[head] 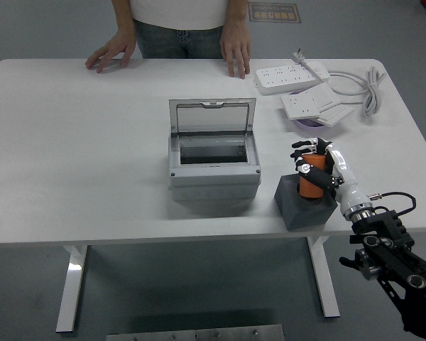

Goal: Fetch the battery,place it into the box,close the lid of the box

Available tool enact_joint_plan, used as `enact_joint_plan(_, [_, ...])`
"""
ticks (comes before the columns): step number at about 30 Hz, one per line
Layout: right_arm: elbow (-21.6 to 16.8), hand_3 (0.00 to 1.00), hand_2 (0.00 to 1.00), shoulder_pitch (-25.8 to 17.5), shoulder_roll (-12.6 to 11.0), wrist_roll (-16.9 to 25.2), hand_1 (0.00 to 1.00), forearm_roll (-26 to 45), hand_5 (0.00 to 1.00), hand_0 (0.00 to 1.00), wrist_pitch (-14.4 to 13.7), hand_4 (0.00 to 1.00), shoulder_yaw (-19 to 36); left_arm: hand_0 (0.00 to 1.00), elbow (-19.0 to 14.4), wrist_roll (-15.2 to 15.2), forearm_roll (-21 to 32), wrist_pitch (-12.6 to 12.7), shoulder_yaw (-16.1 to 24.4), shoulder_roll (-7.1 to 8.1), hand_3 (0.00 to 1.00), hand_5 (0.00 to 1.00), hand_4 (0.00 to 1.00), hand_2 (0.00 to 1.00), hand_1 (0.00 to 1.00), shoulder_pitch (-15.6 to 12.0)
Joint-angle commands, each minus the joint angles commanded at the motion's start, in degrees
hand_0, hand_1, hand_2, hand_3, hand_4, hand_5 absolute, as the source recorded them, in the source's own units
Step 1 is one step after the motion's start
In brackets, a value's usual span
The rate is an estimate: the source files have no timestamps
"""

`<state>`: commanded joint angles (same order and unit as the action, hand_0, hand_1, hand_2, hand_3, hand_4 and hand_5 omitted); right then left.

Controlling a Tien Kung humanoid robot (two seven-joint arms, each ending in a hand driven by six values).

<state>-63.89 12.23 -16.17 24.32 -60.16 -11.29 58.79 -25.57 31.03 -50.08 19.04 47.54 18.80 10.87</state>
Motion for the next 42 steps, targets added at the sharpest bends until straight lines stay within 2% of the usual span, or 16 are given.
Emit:
enact_joint_plan(3, [0.12,0.439,0.339,0.03,0.05,0.05,0.267,0.08,0.002,0.219,-0.09,0.394,0.03,0.644,0.00,-0.03,-0.14,0.12,0.02,-0.02,0.587,0.002,0.536,0.578,0.686,0.03])
enact_joint_plan(19, [-0.04,0.440,0.337,0.78,0.58,-0.25,0.267,-0.62,0.002,0.220,-0.59,0.392,0.56,0.644,-0.06,0.08,-0.48,0.46,0.18,-0.10,0.592,0.002,0.538,0.585,0.686,0.03])
enact_joint_plan(32, [-0.32,0.435,0.335,2.97,0.72,-0.81,0.267,-2.11,0.002,0.220,-0.77,0.365,1.64,0.644,-0.16,0.41,-1.00,0.56,0.50,-0.01,0.594,0.002,0.539,0.585,0.687,-0.08])
enact_joint_plan(42, [-3.83,0.432,0.332,7.66,-1.25,-5.09,0.266,-14.26,0.002,0.221,-0.88,0.354,3.39,0.644,-0.19,0.49,-0.86,0.67,0.47,0.15,0.595,0.002,0.540,0.586,0.687,-0.37])
